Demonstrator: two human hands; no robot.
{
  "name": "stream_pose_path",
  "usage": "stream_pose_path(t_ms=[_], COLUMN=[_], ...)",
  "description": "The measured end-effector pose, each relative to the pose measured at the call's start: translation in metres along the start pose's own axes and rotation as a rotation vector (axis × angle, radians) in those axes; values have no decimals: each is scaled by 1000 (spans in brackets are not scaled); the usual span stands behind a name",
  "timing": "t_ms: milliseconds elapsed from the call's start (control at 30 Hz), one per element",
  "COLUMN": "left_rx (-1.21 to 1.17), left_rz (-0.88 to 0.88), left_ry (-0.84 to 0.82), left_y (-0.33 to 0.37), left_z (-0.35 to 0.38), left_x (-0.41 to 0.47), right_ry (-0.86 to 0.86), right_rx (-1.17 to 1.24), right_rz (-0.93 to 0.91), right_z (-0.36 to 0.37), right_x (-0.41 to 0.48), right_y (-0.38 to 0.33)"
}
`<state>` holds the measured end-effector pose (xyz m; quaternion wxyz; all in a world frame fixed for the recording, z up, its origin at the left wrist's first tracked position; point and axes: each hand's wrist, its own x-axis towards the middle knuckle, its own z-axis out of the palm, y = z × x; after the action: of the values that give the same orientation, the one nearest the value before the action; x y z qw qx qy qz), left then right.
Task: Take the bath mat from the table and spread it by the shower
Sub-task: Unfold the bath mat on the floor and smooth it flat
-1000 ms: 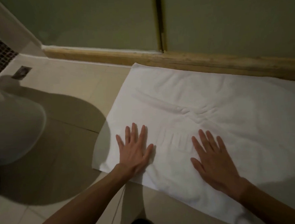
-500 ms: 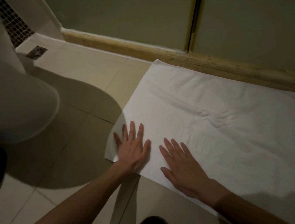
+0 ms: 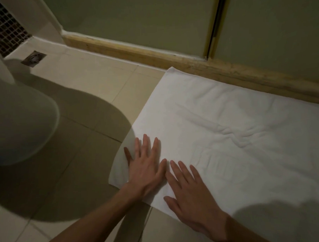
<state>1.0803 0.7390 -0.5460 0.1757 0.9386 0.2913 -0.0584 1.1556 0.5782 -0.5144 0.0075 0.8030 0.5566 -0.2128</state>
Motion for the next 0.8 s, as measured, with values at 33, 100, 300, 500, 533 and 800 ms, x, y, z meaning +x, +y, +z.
stream_pose_path(t_ms=[33,100,300,500,533,800], left_rx=[35,48,86,126,123,211], left_rz=[18,61,184,183,180,119], left_ry=[12,18,-14,20,21,-8], left_y=[8,28,66,68,68,61], left_z=[0,-1,-6,-7,-7,-14], left_x=[10,33,105,172,180,208], right_ry=[12,27,102,35,21,118], right_rx=[8,-10,-93,-122,-116,-96], right_rz=[25,78,174,156,156,210], right_z=[-4,-14,-60,-105,-109,-90], right_x=[2,9,31,64,71,147], right_y=[3,18,92,153,160,193])
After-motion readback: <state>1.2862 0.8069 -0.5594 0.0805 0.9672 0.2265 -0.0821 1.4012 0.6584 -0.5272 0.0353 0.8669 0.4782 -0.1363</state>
